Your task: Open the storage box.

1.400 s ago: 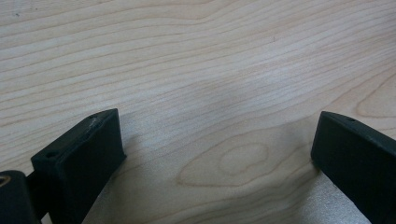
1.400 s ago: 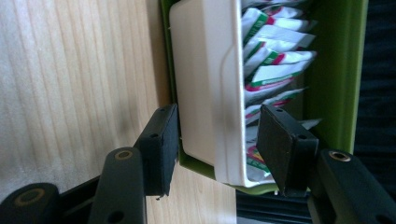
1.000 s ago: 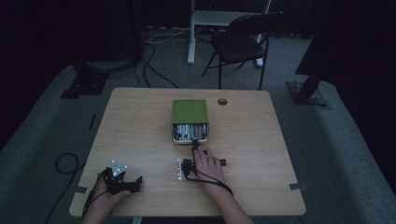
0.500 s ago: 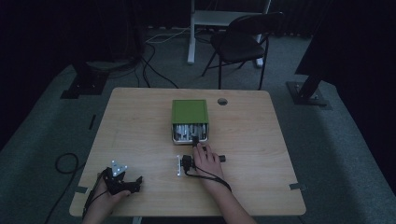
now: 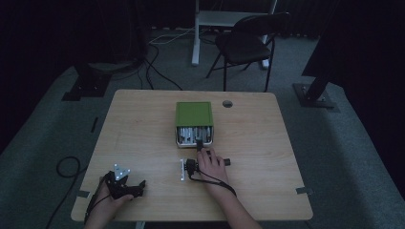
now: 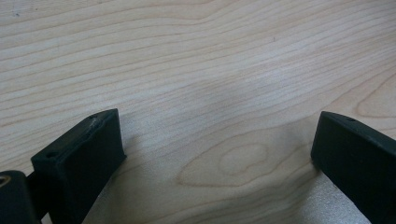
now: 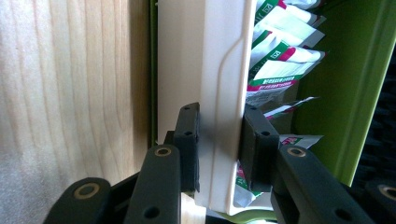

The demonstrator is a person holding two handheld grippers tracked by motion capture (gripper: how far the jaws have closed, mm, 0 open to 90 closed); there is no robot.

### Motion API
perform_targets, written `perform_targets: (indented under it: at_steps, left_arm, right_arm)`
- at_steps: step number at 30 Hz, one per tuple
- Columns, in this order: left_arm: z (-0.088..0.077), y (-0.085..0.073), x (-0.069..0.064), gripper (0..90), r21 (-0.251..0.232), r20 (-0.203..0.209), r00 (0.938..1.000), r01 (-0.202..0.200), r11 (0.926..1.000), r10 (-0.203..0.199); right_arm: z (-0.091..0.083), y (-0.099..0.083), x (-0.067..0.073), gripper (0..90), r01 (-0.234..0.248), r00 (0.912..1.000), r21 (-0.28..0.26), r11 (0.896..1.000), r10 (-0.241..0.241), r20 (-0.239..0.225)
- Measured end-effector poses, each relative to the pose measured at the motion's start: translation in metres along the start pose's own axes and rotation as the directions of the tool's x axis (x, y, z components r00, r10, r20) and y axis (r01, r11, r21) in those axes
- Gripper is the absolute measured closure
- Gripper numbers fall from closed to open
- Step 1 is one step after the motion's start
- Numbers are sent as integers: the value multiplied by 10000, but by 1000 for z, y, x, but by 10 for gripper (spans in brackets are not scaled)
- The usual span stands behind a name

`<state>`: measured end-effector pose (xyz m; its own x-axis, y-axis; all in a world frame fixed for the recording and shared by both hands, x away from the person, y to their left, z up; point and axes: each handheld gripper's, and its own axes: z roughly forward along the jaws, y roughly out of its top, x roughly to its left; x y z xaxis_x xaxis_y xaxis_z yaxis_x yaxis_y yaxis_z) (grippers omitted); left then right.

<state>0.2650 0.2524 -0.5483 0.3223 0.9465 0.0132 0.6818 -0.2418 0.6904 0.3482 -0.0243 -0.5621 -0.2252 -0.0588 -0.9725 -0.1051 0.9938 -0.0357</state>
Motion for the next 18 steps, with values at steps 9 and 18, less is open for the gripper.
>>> perform_targets:
  at_steps: [9,18]
  left_arm:
    - [0,0,0,29,3,-10,10000,9,10000,-9]
    - [0,0,0,29,3,-10,10000,11,10000,-11]
  right_arm:
    - [-2,1,0,713,-55,10000,61,10000,55,-25]
    - [-6,1,1,715,-161,9998,35,9999,161,-69]
